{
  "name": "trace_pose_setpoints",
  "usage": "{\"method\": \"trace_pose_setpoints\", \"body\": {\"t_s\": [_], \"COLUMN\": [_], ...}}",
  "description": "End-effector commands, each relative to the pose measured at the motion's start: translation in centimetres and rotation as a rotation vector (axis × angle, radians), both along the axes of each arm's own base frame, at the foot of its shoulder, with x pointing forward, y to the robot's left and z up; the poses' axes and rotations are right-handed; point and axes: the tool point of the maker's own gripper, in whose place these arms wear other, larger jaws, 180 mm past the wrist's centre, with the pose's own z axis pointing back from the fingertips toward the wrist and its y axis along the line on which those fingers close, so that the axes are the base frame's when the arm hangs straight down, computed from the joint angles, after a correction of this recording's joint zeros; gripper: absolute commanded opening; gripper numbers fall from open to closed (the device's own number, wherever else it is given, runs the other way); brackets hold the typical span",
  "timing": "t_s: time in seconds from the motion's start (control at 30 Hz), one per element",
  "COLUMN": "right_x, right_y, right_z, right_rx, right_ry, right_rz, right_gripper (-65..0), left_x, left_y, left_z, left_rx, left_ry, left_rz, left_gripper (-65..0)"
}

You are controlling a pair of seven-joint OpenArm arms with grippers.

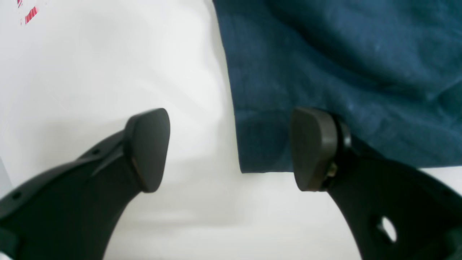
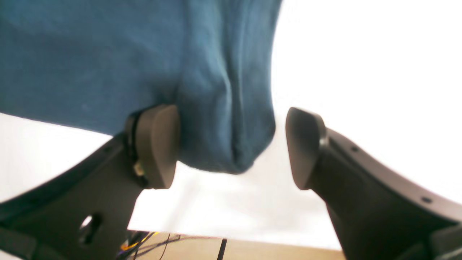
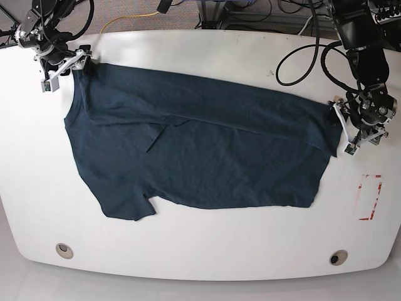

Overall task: Fold the T-shirt properly
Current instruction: 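Pull the held shirt edge back toward the robot with both grippers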

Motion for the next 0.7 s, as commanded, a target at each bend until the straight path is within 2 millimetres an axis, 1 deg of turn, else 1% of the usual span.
{"method": "trace_pose_setpoints", "body": {"t_s": [0.0, 0.03, 0.1, 0.27, 0.33, 0.43, 0.47, 0.5, 0.53, 0.57, 0.6, 0.63, 0.67], "right_x": [0.5, 0.5, 0.5, 0.4, 0.4, 0.4, 0.4, 0.4, 0.4, 0.4, 0.4, 0.4, 0.5], "right_y": [-0.5, -0.5, -0.5, -0.4, -0.4, -0.4, -0.4, -0.4, -0.4, -0.4, -0.4, -0.4, -0.5], "right_z": [0.8, 0.8, 0.8, 0.8, 0.8, 0.8, 0.8, 0.8, 0.8, 0.8, 0.8, 0.8, 0.9], "right_rx": [-0.012, -0.012, -0.012, -0.01, -0.01, -0.01, -0.01, -0.01, -0.01, -0.01, -0.011, -0.012, -0.016], "right_ry": [-0.034, -0.032, -0.032, -0.032, -0.032, -0.032, -0.032, -0.032, -0.032, -0.032, -0.032, -0.031, -0.034], "right_rz": [0.001, 0.001, 0.001, 0.0, 0.0, 0.0, 0.0, 0.0, 0.0, 0.0, 0.001, 0.002, 0.004], "right_gripper": [-22.0, -22.0, -22.0, -22.2, -22.8, -31.2, -36.6, -42.8, -46.6, -50.7, -56.0, -59.3, -60.7], "left_x": [0.9, 0.9, 0.6, -0.9, -0.8, -0.6, -0.7, -0.6, -0.6, -0.7, -0.7, -0.6, -0.6], "left_y": [0.7, 0.7, 0.8, 1.1, 0.9, 0.4, 0.4, 0.4, 0.4, 0.4, 0.4, 0.5, 0.5], "left_z": [1.4, 1.4, 0.7, -2.3, -2.6, -2.7, -2.8, -2.8, -2.8, -2.8, -2.8, -2.7, -2.6], "left_rx": [0.018, 0.018, 0.008, -0.037, -0.051, -0.065, -0.063, -0.065, -0.065, -0.063, -0.062, -0.061, -0.06], "left_ry": [-0.04, -0.04, -0.02, 0.065, 0.056, 0.033, 0.037, 0.037, 0.037, 0.037, 0.039, 0.035, 0.033], "left_rz": [0.0, 0.0, 0.007, 0.038, 0.035, 0.022, 0.023, 0.021, 0.021, 0.021, 0.02, 0.022, 0.023], "left_gripper": [-16.7, -16.7, -16.7, -16.8, -17.1, -17.6, -20.0, -24.4, -28.1, -33.6, -41.3, -47.9, -52.5]}}
